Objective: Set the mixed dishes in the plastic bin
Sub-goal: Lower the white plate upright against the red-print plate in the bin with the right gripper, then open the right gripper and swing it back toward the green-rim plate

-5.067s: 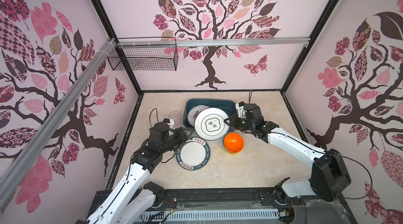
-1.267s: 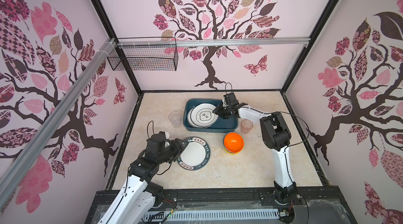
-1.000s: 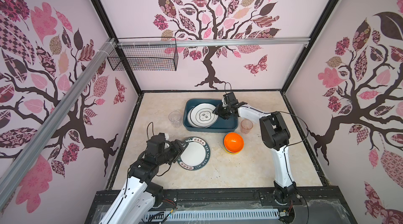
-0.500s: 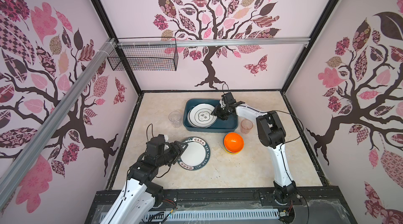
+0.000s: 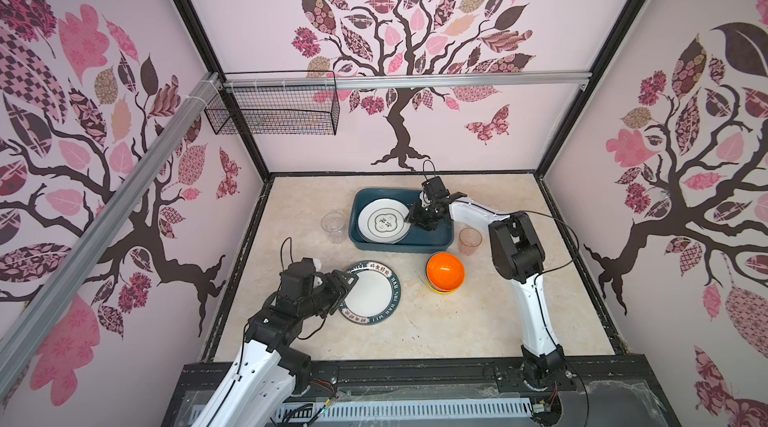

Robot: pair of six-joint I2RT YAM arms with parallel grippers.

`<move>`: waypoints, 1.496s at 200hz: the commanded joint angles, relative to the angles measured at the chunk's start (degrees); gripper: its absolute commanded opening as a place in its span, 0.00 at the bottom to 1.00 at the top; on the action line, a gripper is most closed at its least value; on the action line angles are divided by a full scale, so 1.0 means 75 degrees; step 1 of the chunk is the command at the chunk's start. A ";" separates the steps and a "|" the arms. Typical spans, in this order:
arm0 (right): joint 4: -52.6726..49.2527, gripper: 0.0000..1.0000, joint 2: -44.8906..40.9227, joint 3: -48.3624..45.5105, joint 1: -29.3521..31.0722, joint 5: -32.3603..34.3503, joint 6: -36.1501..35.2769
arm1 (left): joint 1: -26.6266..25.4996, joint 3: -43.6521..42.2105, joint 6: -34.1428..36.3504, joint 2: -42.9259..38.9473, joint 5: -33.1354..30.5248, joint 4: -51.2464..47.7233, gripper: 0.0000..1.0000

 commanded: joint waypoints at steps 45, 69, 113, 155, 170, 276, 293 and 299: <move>-0.0245 0.47 -0.2456 -0.1291 0.0056 0.0699 -0.0519 | 0.0048 0.0283 0.0653 0.0211 -0.0480 -0.0880 0.62; -0.0287 0.46 -0.3355 -0.1907 0.0158 0.0635 -0.0769 | 0.0049 0.0562 0.1037 0.0317 -0.0905 -0.1467 0.62; -0.0413 0.45 -0.4698 -0.2859 0.0723 0.0549 -0.1174 | 0.0049 0.0678 0.1274 0.0457 -0.1308 -0.1870 0.62; -0.0488 0.45 -0.5259 -0.3477 0.1555 0.0592 -0.1332 | 0.0049 0.0593 0.1403 0.0654 -0.1429 -0.2029 0.62; -0.0451 0.46 -0.5331 -0.3648 0.1806 0.0645 -0.1308 | 0.0049 0.0562 0.1434 0.0706 -0.1453 -0.2048 0.62; -0.0396 0.54 -0.4181 -0.3619 0.3216 0.1295 -0.0958 | 0.0034 0.0221 0.1598 0.1377 -0.1377 -0.1804 0.65; -0.0397 0.54 -0.3932 -0.3536 0.3255 0.1334 -0.0933 | 0.0040 0.0155 0.1599 0.1526 -0.1320 -0.1658 0.65; -0.0397 0.54 -0.3851 -0.3496 0.3285 0.1387 -0.0933 | 0.0025 0.0134 0.1588 0.1576 -0.1307 -0.1611 0.65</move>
